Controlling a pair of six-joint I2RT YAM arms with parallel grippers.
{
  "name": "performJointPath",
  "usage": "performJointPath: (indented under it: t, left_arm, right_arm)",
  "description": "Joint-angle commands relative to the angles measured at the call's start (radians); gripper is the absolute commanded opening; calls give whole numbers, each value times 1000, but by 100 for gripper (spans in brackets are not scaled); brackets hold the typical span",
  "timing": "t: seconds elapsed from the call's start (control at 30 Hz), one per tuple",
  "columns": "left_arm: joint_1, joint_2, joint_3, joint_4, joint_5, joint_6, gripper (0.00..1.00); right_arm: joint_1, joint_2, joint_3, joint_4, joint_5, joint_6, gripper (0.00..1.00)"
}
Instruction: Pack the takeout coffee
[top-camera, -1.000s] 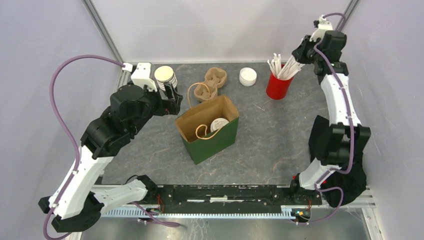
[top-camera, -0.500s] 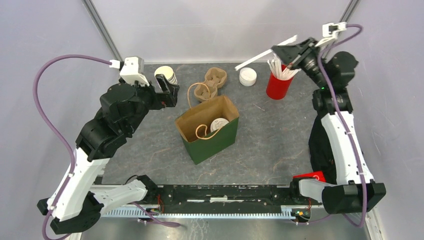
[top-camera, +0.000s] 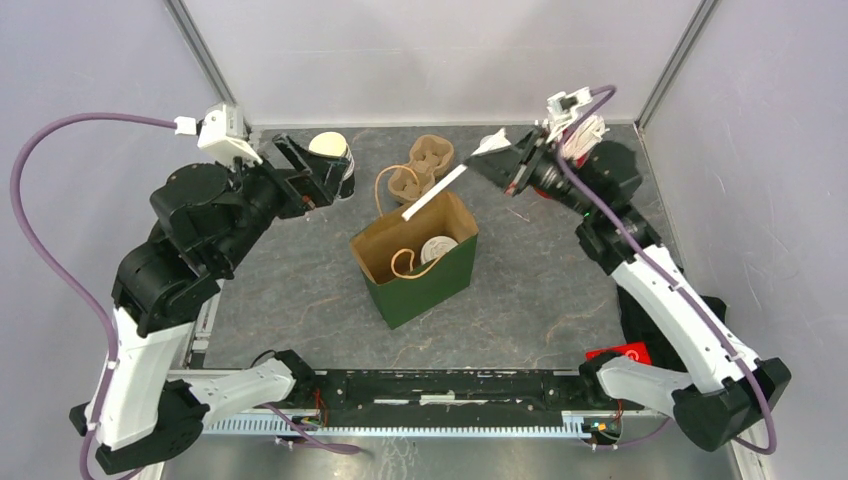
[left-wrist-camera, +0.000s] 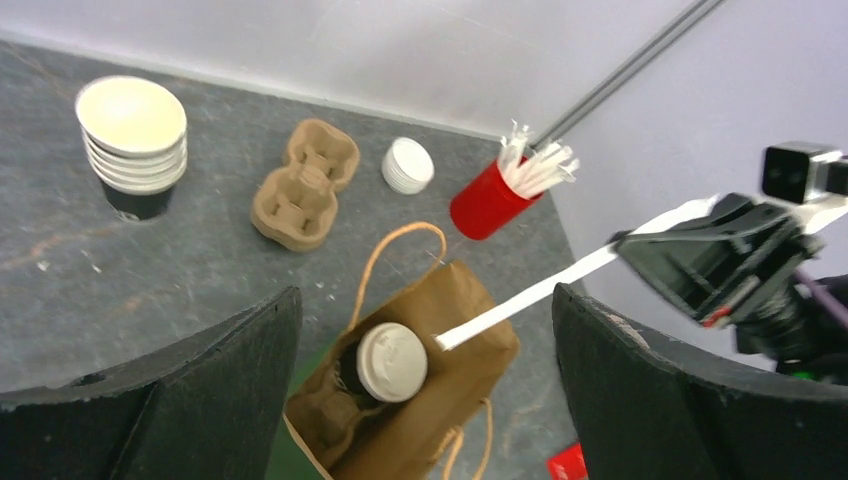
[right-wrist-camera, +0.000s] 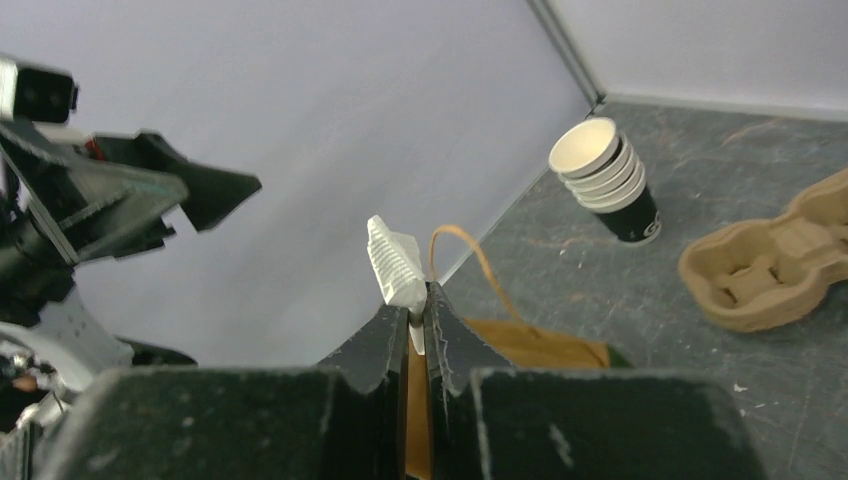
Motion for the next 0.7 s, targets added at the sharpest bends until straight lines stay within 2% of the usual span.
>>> performJointPath:
  t: [0.0, 0.07, 0.1, 0.13, 0.23, 0.3, 0.4, 0.53, 0.57, 0.67]
  left_arm:
    - [-2, -46, -27, -26, 68, -178, 100]
    - [-2, -64, -47, -31, 69, -209, 100]
    - [-2, -73, -57, -30, 66, -223, 99]
    - [-2, -82, -67, -26, 63, -236, 99]
    - [-3, -91, -63, -12, 63, -248, 99]
    - [-2, -85, -39, -22, 62, -231, 100]
    - [-2, -52, 8, -55, 53, -180, 100]
    - [-3, -4, 82, -86, 53, -126, 100]
    - [-2, 1, 96, -83, 50, -115, 100]
    - [-3, 6, 131, -62, 42, -73, 100]
  right_arm:
    - [191, -28, -76, 37, 241, -164, 2]
    - [287, 15, -105, 25, 328, -210, 6]
    - [334, 49, -112, 22, 356, -223, 12]
    - [358, 78, -106, -2, 360, -227, 20]
    - [381, 114, -51, -153, 407, -275, 54]
    - [376, 78, 16, -269, 494, -340, 71]
    - [319, 40, 136, -431, 561, -447, 88]
    - [161, 54, 337, -695, 553, -549, 93]
    - [141, 59, 391, -757, 558, -587, 97]
    - [133, 79, 600, -931, 579, -691, 98]
